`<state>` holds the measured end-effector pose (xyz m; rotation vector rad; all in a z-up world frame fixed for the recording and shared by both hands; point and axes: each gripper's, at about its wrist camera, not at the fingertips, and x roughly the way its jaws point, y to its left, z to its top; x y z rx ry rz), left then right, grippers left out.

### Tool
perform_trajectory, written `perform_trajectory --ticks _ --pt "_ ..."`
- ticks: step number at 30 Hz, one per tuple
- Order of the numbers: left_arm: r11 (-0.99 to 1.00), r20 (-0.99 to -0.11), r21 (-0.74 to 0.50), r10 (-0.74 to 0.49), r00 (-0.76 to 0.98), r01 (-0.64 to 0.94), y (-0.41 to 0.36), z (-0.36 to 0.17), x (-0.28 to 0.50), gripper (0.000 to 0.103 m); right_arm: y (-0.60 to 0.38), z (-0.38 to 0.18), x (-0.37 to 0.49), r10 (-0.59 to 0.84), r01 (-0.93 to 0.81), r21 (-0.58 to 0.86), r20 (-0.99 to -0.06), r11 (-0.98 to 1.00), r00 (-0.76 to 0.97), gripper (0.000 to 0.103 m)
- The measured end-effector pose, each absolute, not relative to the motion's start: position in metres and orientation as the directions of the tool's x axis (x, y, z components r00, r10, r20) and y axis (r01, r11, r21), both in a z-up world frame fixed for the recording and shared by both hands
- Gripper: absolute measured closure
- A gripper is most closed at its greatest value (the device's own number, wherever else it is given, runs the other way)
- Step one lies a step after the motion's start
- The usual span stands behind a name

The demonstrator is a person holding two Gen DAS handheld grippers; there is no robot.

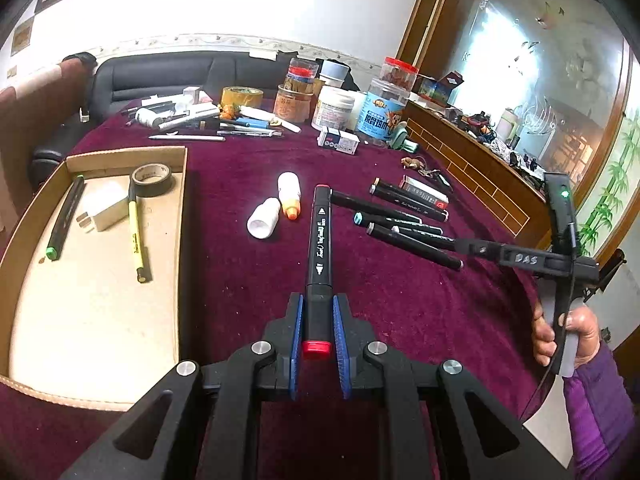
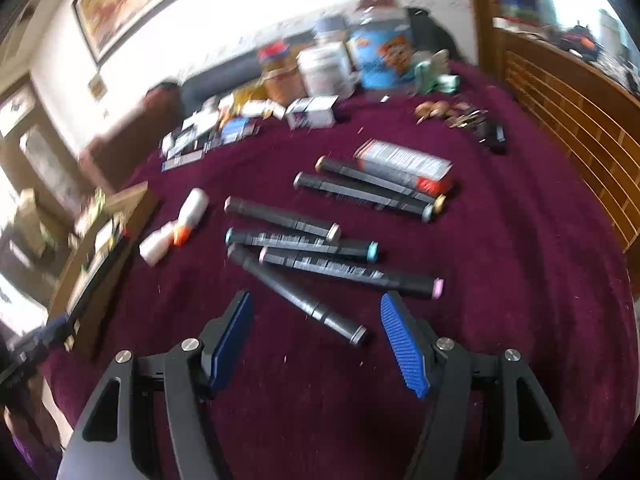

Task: Organize rigid objects
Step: 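Grasp a grey-capped black marker with the right tool while the left tool holds its marker, then lower both black markers into the cardboard box and open both tools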

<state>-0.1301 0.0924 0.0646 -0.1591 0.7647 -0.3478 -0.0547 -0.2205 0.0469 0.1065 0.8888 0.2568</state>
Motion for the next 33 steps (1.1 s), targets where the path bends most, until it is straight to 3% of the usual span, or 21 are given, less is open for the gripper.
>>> perform_trajectory --ticks 8,10,11,17,19,21,22,27,33 --pt "0.932 -0.659 -0.268 -0.363 0.659 0.245 0.096 0.061 -0.133 0.089 -0.182 0.024 -0.029 0.216 -0.241 0.097 -0.816 0.966 0.536 0.038" --pt "0.931 -0.662 -0.272 -0.364 0.655 0.243 0.097 0.059 -0.133 0.089 -0.179 0.019 -0.024 0.228 -0.245 0.114 -0.828 0.963 0.512 0.046" --pt "0.932 -0.663 -0.272 -0.363 0.654 0.242 0.097 0.057 -0.134 0.089 -0.175 0.017 -0.023 0.215 -0.245 0.100 -0.837 0.964 0.503 0.056" --pt "0.931 -0.668 -0.279 -0.363 0.650 0.234 0.098 0.054 -0.134 0.089 -0.151 0.015 -0.017 0.127 -0.225 0.008 -0.844 0.974 0.521 0.058" --pt "0.933 -0.663 -0.281 -0.358 0.657 0.224 0.104 0.056 -0.137 0.089 -0.148 0.015 -0.017 0.113 -0.216 -0.006 -0.838 0.976 0.534 0.064" --pt "0.934 -0.658 -0.287 -0.355 0.664 0.215 0.110 0.059 -0.140 0.089 -0.148 0.016 -0.018 0.143 -0.220 0.027 -0.837 0.975 0.528 0.084" --pt "0.934 -0.655 -0.292 -0.351 0.670 0.205 0.117 0.060 -0.141 0.089 -0.150 0.017 -0.019 0.173 -0.220 0.065 -0.837 0.973 0.519 0.089" --pt "0.920 -0.618 -0.355 -0.362 0.698 0.163 0.149 0.072 -0.150 0.089 -0.162 0.025 -0.030 0.326 -0.197 0.261 -0.803 0.945 0.499 0.089" --pt "0.902 -0.537 -0.403 -0.370 0.758 0.155 0.182 0.098 -0.162 0.089 -0.145 0.047 -0.045 0.434 -0.256 0.351 -0.751 0.901 0.498 0.089"
